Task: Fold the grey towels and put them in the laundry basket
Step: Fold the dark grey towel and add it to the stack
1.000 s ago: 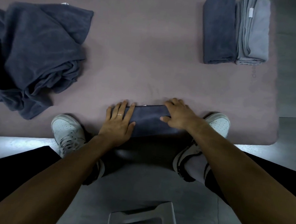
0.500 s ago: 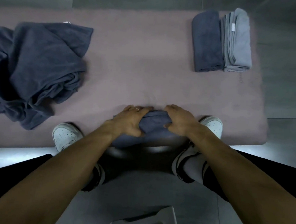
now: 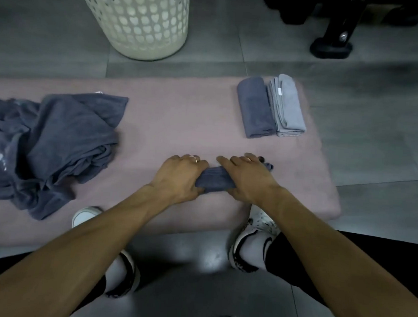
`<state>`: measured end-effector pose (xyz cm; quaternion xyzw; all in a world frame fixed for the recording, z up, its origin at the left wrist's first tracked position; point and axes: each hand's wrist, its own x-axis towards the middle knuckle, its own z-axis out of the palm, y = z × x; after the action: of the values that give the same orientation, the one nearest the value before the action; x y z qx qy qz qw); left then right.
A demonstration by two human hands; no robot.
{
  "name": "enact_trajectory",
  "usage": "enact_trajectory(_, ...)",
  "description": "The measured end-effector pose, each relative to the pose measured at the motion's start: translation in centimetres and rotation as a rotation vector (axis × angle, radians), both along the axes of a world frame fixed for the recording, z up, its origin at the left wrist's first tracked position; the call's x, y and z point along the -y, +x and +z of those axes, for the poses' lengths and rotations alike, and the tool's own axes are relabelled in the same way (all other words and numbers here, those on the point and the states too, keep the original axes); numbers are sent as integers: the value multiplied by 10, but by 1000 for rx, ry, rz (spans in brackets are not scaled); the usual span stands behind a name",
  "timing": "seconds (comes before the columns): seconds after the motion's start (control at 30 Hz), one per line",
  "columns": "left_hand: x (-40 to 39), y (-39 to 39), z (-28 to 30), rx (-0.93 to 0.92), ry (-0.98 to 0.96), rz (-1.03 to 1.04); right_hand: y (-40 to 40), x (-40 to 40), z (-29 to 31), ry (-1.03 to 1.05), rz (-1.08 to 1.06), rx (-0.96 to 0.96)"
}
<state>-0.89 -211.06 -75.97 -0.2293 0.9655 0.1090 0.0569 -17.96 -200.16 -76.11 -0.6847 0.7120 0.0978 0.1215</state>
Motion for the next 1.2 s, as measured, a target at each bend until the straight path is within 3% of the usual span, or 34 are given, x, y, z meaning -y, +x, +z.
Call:
enact_trajectory(0.2,6,-7,51,5,-29,11,-13,-2,59,-107,-26,-46)
enact_trajectory(0.37,8,-42,85,-179,-70,-27,-42,-12,103,-85,26,-31)
enact_trajectory(0.53,16,-94,78,-330,46,40,-96,-7,124,-65,-99,-67)
enact_trajectory(0.7,35,-168,42,-427,194,187,-155,13,101,21,-347,-57)
enact_trajectory(0.93,86,-257,-40,-217,382,277,-247,54,8,0,-737,165)
enact_trajectory(1.03,114,-292,-77,-193,395,226,-280,76,-27,-120,-868,239)
enact_trajectory(1.1,133,-312,-97,-102,340,131,-294,92,-38,-246,-917,183)
enact_trajectory(1.2,152,-335,-119,64,256,53,-308,123,-42,-367,-901,-99)
